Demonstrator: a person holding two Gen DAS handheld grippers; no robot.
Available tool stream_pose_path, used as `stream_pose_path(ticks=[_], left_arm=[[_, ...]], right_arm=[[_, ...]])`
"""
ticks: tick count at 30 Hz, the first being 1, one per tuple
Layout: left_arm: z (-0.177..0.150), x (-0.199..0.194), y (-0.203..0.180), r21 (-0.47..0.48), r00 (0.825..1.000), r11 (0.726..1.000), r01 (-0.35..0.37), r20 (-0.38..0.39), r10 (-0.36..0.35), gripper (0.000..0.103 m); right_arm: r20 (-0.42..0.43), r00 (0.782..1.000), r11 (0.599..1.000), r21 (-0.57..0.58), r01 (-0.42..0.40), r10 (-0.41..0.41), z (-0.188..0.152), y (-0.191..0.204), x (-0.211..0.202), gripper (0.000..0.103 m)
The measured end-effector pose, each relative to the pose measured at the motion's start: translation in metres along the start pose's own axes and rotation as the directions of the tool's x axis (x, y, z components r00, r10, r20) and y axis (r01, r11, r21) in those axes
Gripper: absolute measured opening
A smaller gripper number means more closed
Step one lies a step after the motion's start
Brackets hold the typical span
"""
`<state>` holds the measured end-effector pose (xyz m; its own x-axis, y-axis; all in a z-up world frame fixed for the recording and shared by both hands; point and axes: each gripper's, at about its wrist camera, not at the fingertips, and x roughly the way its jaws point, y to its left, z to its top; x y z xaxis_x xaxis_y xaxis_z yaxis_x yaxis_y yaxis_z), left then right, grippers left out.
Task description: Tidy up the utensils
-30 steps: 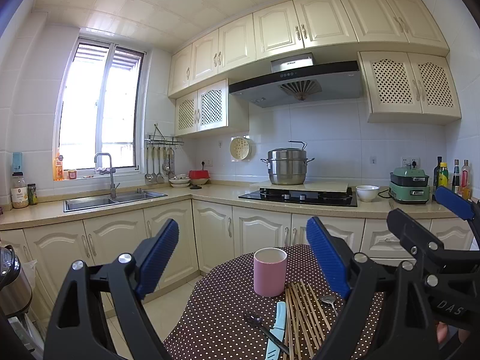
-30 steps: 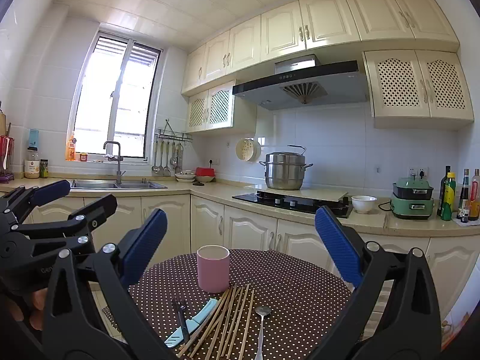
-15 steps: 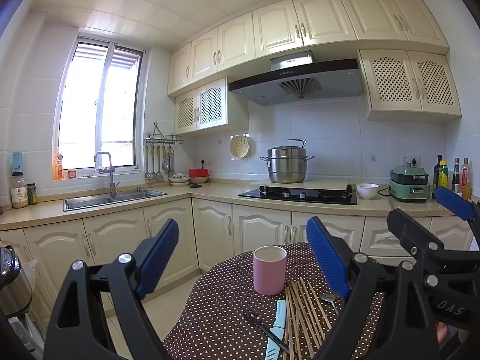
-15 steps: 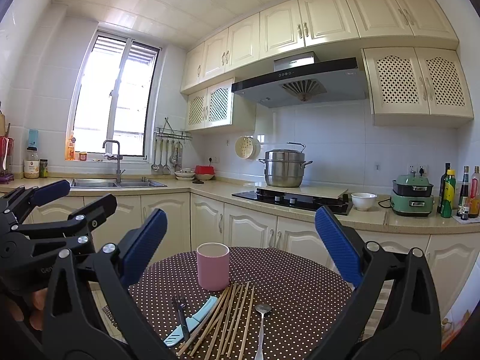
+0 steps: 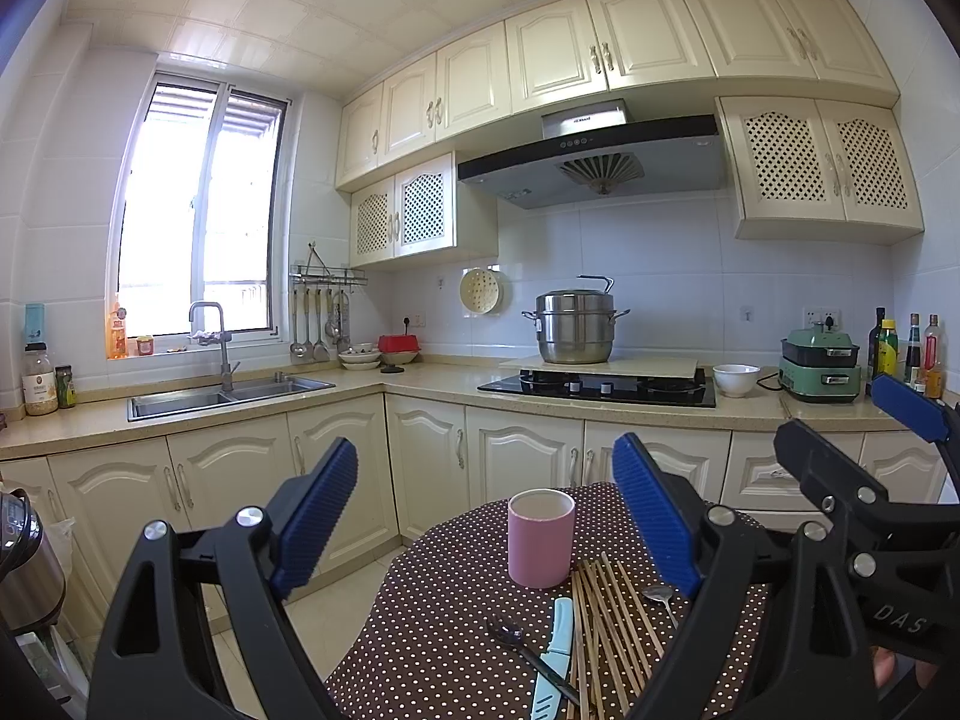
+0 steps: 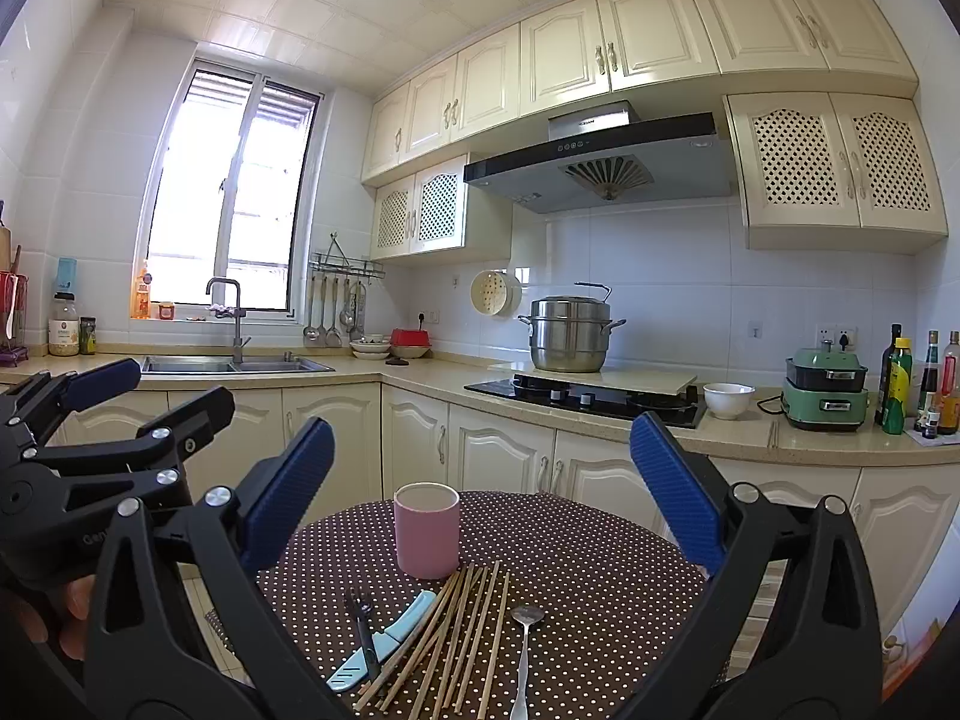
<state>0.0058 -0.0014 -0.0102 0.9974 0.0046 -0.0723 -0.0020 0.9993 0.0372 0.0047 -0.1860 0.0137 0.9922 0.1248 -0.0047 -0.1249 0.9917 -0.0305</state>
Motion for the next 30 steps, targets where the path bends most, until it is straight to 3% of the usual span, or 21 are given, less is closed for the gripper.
stream_pose_path(ticks=[17, 30], left_arm=[[-0.006, 0.015, -0.004, 0.011, 0.999, 1.000, -0.001, -0.037, 0.001, 0.085], [-0.024, 0.061, -0.013, 0.033, 0.990, 0.999, 0.011, -0.141, -0.006, 0.085]], right_arm=[[-0.049, 0.999, 0.999, 0.039, -0.019, 0.020, -0.010, -0.009, 0.021, 0.097], [-0.159, 0.987, 0.998, 0.065, -0.018, 0.029, -0.035, -0.020, 0.060, 0.097]])
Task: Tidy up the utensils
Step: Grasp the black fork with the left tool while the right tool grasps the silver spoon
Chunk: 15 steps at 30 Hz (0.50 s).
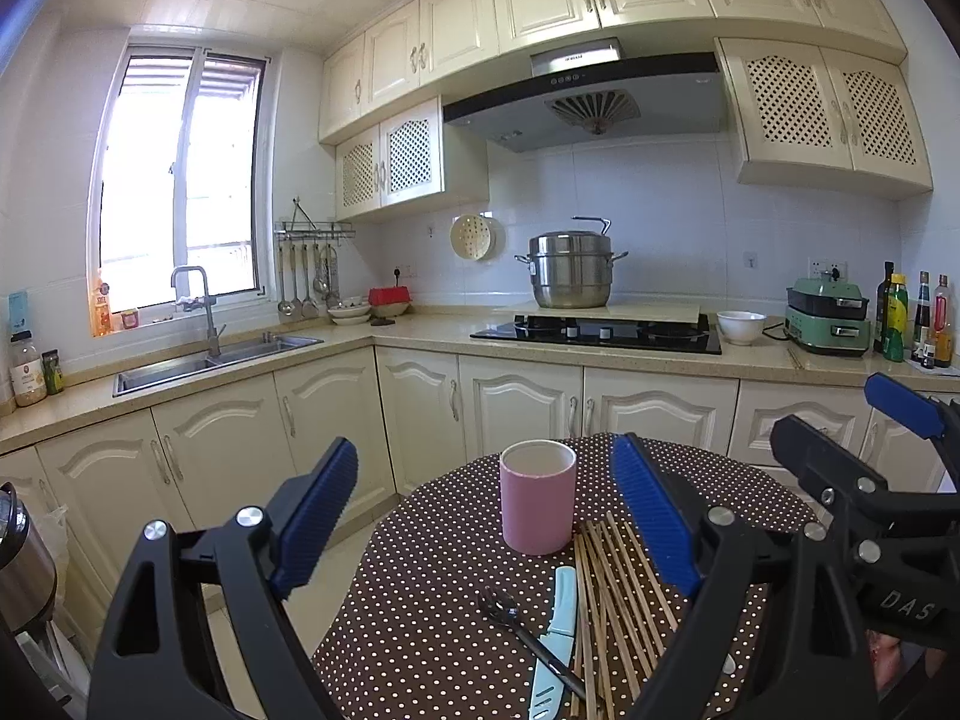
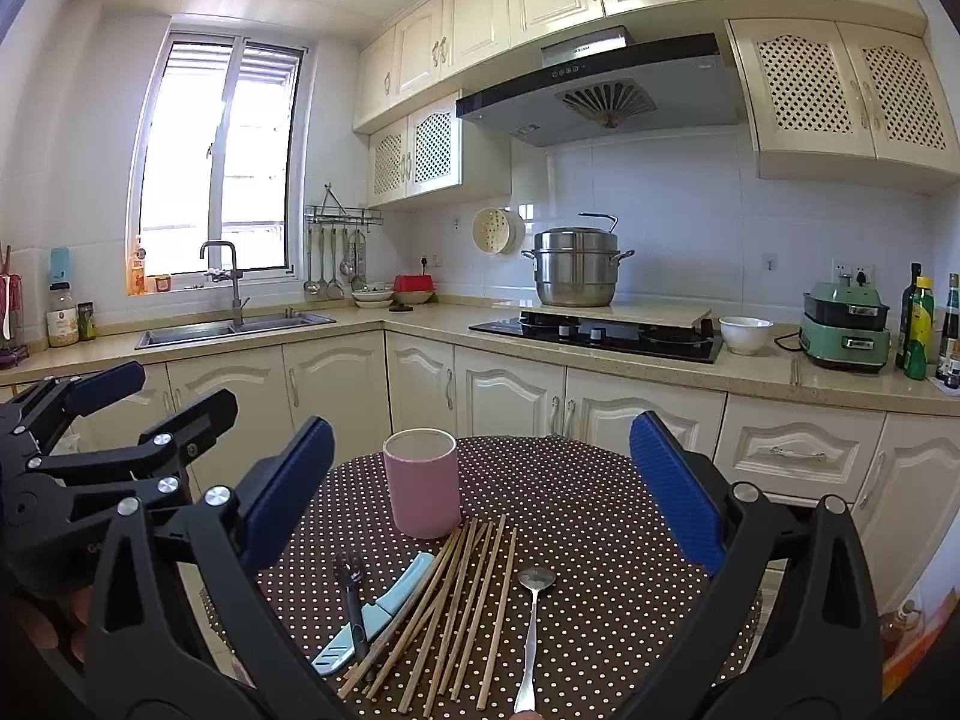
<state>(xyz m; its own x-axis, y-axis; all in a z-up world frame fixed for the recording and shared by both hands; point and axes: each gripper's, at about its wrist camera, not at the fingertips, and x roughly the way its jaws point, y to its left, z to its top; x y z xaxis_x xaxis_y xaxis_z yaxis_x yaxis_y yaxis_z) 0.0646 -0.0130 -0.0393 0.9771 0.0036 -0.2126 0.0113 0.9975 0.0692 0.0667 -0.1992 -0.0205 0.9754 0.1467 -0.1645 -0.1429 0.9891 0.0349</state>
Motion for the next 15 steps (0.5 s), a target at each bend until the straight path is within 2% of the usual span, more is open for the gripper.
stream_pose_path(ticks=[5, 8, 10, 12, 14, 15], left_arm=[[-0.011, 0.029, -0.003, 0.002, 0.996, 1.000, 0.023, -0.086, -0.023, 0.085], [-0.019, 0.056, -0.002, -0.019, 0.981, 0.998, 0.063, -0.181, -0.065, 0.085], [-0.027, 0.080, 0.005, -0.059, 0.957, 0.994, 0.089, -0.271, -0.101, 0.085], [-0.037, 0.103, 0.017, -0.116, 0.925, 0.989, 0.094, -0.356, -0.130, 0.085], [-0.050, 0.129, 0.031, -0.176, 0.882, 0.981, 0.083, -0.444, -0.155, 0.085], [-0.059, 0.136, 0.037, -0.198, 0.867, 0.977, 0.078, -0.471, -0.164, 0.085]], right_arm=[[-0.076, 0.997, 1.000, 0.009, -0.002, 0.003, -0.014, -0.006, 0.027, 0.097], [-0.147, 0.989, 1.000, 0.002, 0.019, -0.019, -0.026, -0.014, 0.049, 0.097], [-0.204, 0.978, 0.999, -0.011, 0.044, -0.045, -0.033, -0.021, 0.065, 0.097], [-0.286, 0.956, 0.998, -0.017, 0.067, -0.069, -0.044, -0.032, 0.084, 0.097], [-0.347, 0.934, 0.996, -0.018, 0.086, -0.087, -0.056, -0.042, 0.098, 0.097], [-0.373, 0.923, 0.996, -0.020, 0.092, -0.093, -0.062, -0.046, 0.104, 0.097]])
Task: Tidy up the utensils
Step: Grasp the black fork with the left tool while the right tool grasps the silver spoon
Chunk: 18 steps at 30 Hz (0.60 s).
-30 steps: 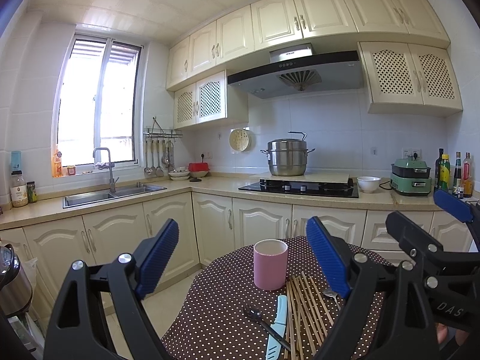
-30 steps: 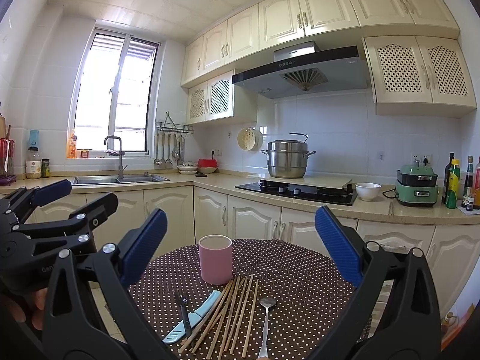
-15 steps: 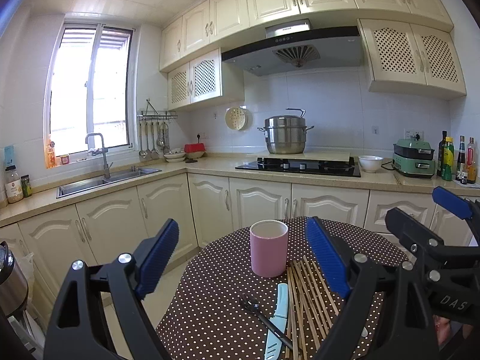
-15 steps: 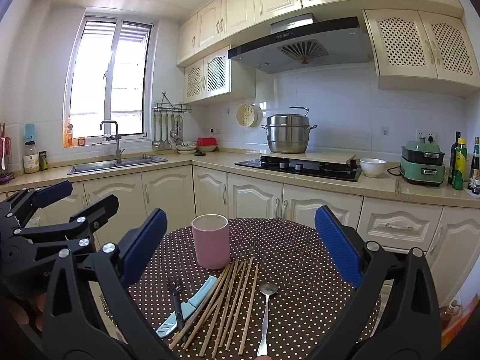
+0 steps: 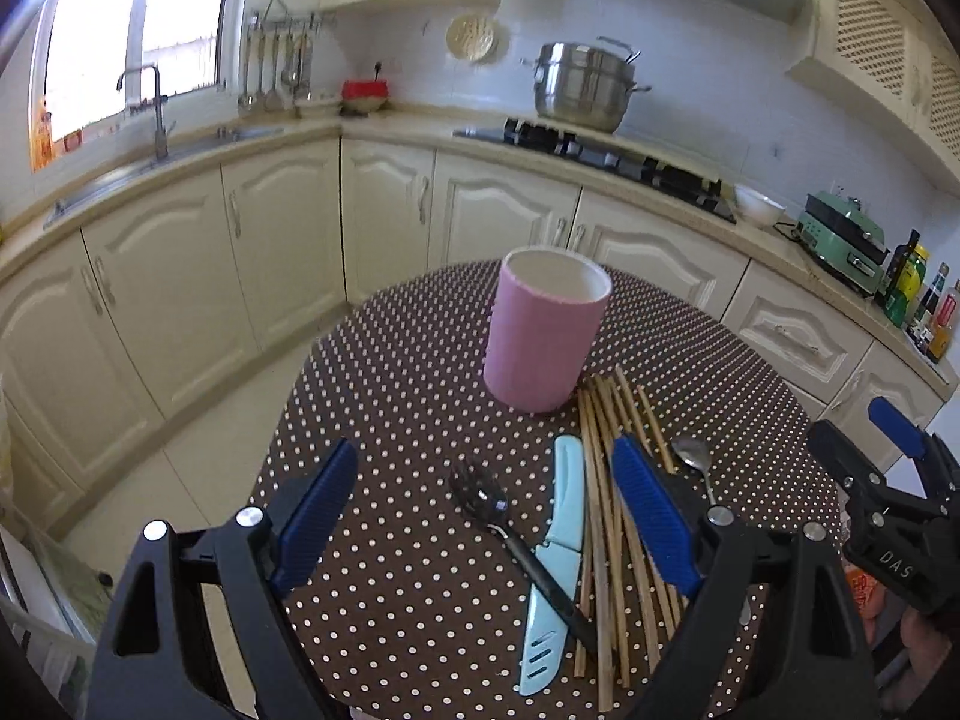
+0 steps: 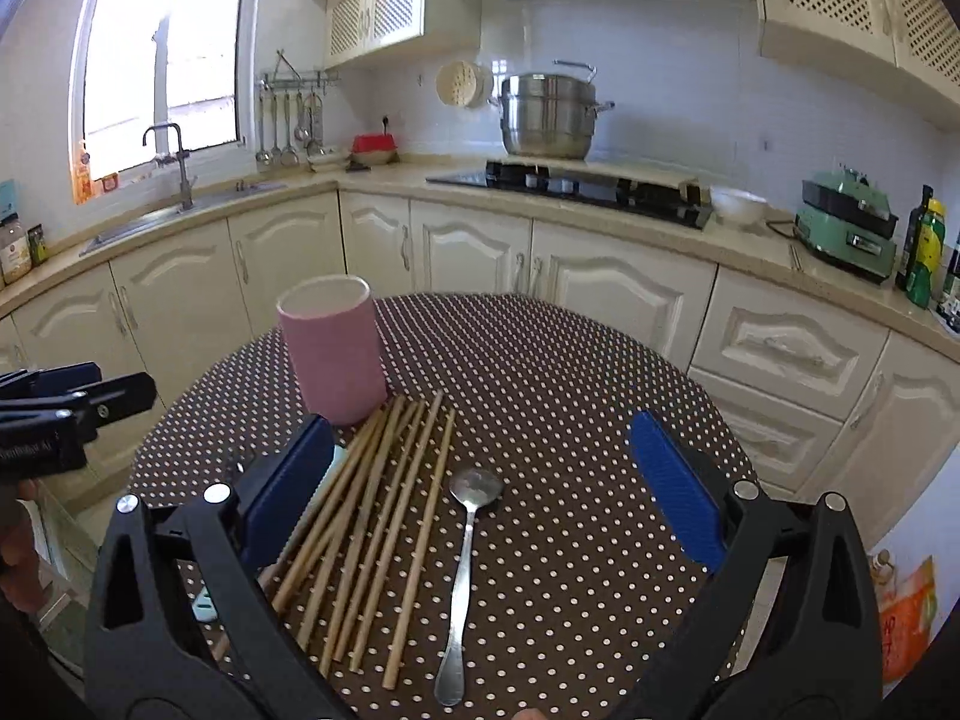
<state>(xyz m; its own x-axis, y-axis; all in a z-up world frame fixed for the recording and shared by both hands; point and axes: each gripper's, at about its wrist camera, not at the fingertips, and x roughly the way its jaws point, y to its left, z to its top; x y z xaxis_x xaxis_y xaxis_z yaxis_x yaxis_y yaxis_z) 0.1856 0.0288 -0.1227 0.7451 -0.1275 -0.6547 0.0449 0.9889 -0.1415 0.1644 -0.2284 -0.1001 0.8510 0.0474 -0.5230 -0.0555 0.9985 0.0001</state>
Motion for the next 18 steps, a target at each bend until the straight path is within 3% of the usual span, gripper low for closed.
stream_pose_path(ticks=[5, 8, 14, 16, 18], left_arm=[[-0.008, 0.053, 0.021, -0.070, 0.984, 0.997, 0.041, -0.168, -0.052, 0.085], [-0.012, 0.084, 0.027, -0.126, 0.958, 0.990, 0.066, -0.269, -0.098, 0.072], [-0.023, 0.104, 0.013, -0.119, 0.922, 0.990, 0.076, -0.370, -0.115, 0.062], [-0.028, 0.109, 0.008, -0.112, 0.910, 0.991, 0.075, -0.398, -0.114, 0.055], [-0.031, 0.112, 0.004, -0.083, 0.915, 0.995, 0.056, -0.394, -0.084, 0.050]], right_arm=[[-0.109, 0.994, 1.000, -0.001, 0.011, -0.011, -0.014, -0.011, 0.033, 0.097], [-0.171, 0.985, 1.000, -0.021, 0.019, -0.022, -0.019, -0.016, 0.050, 0.097], [-0.248, 0.969, 1.000, -0.021, 0.000, -0.006, -0.022, -0.022, 0.067, 0.097], [-0.273, 0.962, 1.000, -0.018, -0.018, 0.013, -0.023, -0.024, 0.070, 0.097], [-0.300, 0.954, 0.999, -0.018, -0.031, 0.024, -0.023, -0.025, 0.075, 0.097]])
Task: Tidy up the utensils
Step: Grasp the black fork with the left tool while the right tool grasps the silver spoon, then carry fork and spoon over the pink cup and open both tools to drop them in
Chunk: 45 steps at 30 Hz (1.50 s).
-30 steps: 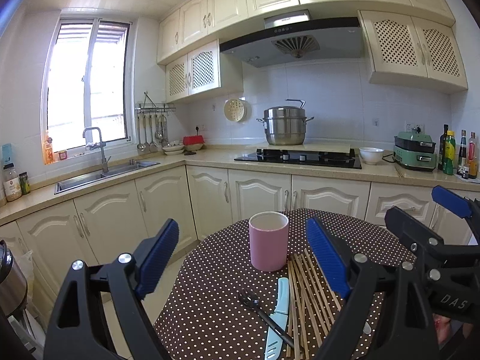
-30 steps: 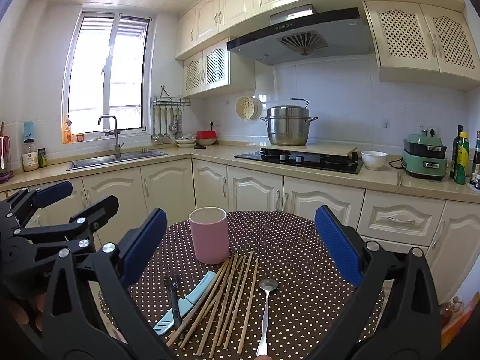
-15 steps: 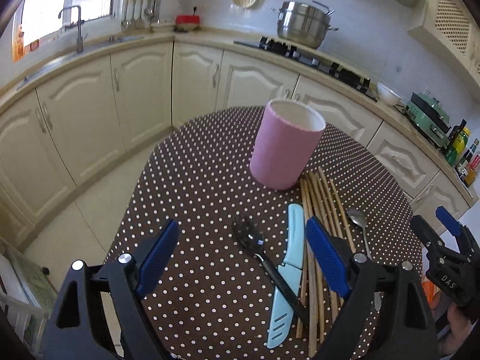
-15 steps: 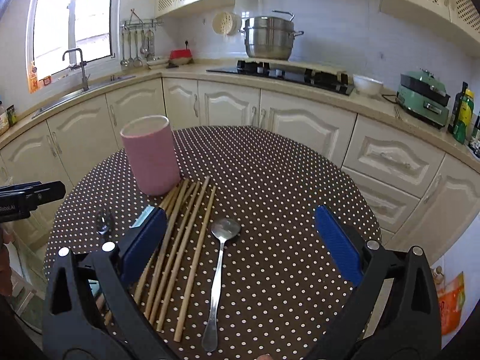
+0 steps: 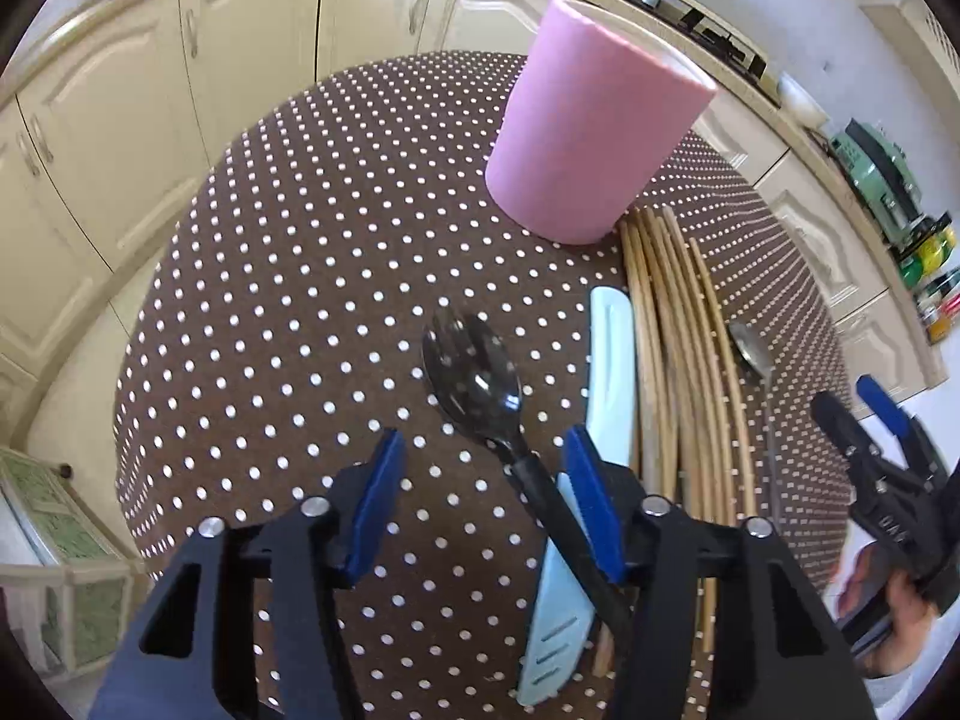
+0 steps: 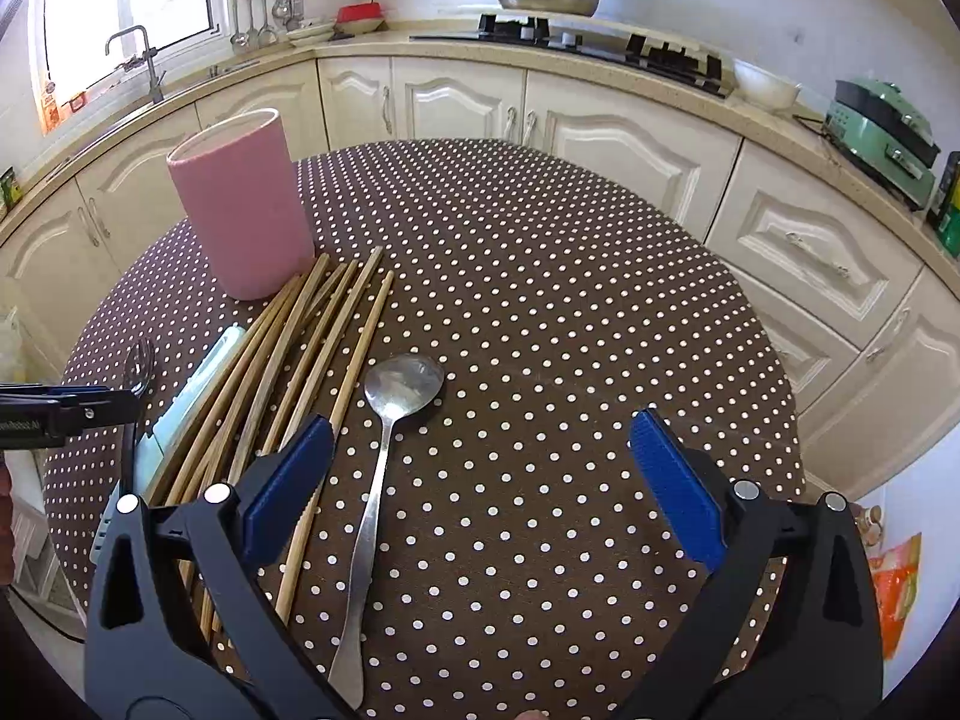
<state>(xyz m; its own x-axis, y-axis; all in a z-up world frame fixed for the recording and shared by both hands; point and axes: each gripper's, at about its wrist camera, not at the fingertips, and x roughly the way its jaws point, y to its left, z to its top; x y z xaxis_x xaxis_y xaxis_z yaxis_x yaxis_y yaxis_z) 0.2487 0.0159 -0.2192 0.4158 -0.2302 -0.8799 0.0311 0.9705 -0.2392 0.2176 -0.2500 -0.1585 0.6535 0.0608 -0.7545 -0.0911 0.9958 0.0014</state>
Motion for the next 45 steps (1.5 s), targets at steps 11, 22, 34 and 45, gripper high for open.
stream_pose_path(ticks=[11, 22, 34, 45], left_arm=[[0.007, 0.009, -0.001, -0.010, 0.999, 0.999, 0.031, 0.036, -0.031, 0.004], [0.012, -0.045, -0.001, 0.031, 0.969, 0.991, 0.129, 0.207, -0.133, 0.004], [0.029, -0.100, -0.028, 0.145, 0.875, 0.963, 0.226, 0.405, -0.266, 0.004], [0.042, -0.115, -0.040, 0.193, 0.818, 0.952, 0.237, 0.488, -0.303, 0.004]], right_arm=[[-0.181, 0.982, 0.997, -0.027, -0.066, 0.060, 0.006, 0.008, 0.030, 0.094], [-0.265, 0.954, 0.986, -0.054, -0.158, 0.138, 0.011, 0.021, 0.048, 0.009], [-0.063, 0.971, 0.972, -0.004, -0.233, 0.232, 0.034, 0.016, 0.007, 0.003], [0.098, 0.962, 0.967, -0.015, -0.256, 0.256, 0.060, 0.028, -0.029, 0.002]])
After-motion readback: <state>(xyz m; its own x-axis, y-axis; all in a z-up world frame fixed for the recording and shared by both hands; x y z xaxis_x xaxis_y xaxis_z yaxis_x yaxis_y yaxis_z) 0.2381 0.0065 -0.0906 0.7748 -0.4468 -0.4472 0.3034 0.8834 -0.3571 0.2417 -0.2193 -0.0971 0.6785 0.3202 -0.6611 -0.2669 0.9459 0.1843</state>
